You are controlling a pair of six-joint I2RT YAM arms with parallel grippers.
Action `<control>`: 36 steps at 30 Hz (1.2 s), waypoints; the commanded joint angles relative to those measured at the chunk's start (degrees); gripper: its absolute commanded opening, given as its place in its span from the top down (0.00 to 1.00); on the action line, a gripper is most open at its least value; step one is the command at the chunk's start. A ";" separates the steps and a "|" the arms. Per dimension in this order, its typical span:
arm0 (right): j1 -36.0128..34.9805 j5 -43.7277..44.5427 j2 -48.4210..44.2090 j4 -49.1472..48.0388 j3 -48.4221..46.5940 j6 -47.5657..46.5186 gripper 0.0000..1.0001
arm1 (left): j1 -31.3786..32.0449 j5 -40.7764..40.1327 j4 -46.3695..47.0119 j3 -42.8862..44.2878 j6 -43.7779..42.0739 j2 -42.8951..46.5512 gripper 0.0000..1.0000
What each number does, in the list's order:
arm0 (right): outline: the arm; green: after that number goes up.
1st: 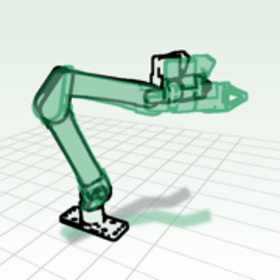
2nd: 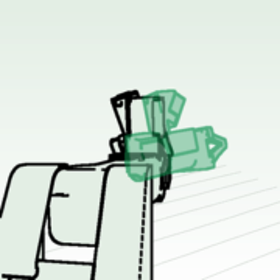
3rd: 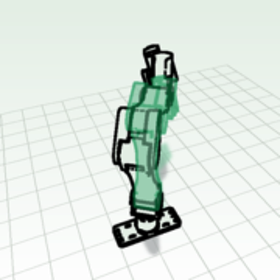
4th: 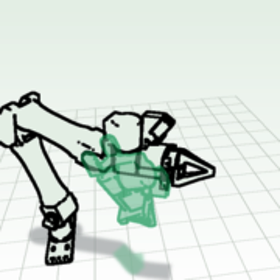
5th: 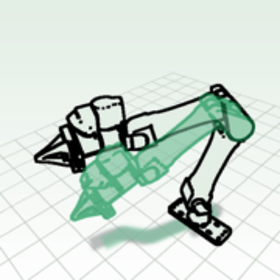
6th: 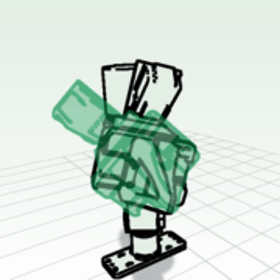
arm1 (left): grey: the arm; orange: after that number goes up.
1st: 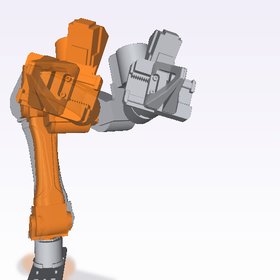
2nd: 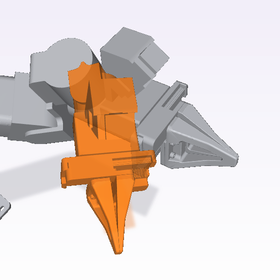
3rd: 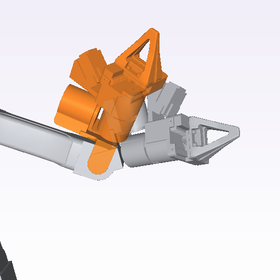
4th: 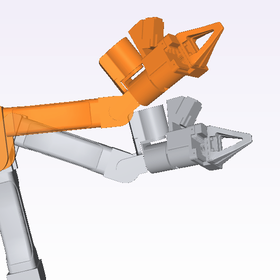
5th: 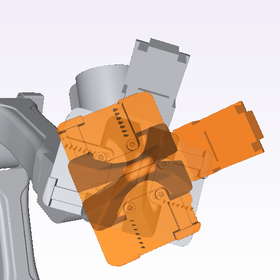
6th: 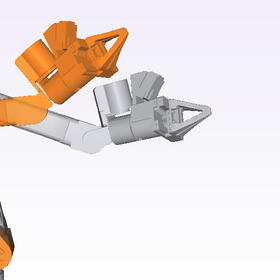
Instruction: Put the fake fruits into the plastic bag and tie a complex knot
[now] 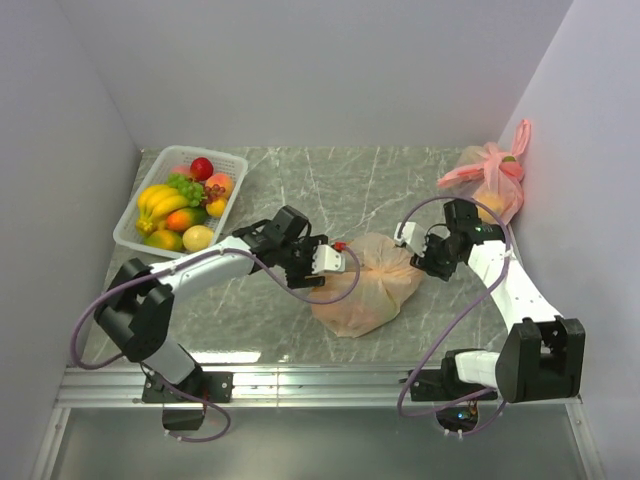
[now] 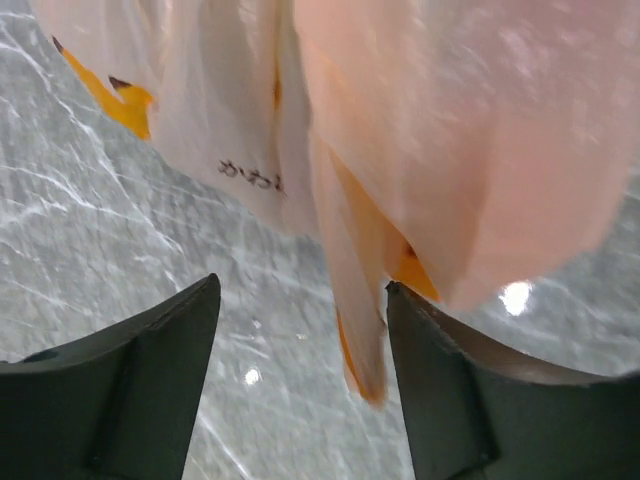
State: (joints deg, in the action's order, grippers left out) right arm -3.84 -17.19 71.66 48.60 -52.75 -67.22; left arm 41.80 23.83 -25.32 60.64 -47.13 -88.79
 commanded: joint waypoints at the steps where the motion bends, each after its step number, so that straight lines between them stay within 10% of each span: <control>1: -0.30 -1.18 0.50 -2.89 0.02 -0.02 0.52 | 1.35 -3.35 7.56 0.70 -0.06 -2.43 0.31; 8: -0.47 -3.11 1.91 -3.78 -1.29 2.62 0.78 | 3.37 -4.23 9.50 2.11 0.90 -5.60 0.52; 12: -0.21 -3.11 2.08 -4.21 -1.92 6.20 1.00 | 3.29 -6.07 8.36 3.17 6.51 -6.74 1.00; 25: 8.67 0.39 -3.80 -19.24 2.47 60.25 1.00 | -13.83 -26.05 6.70 -3.51 75.64 5.29 1.00; 36: 18.94 5.86 -4.25 -20.65 4.68 71.97 1.00 | -23.86 -28.58 4.14 -6.67 81.59 6.00 1.00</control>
State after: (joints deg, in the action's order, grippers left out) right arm 5.43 -33.28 68.36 28.67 -48.60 4.49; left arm 27.92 12.99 -11.94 56.75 32.82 -84.79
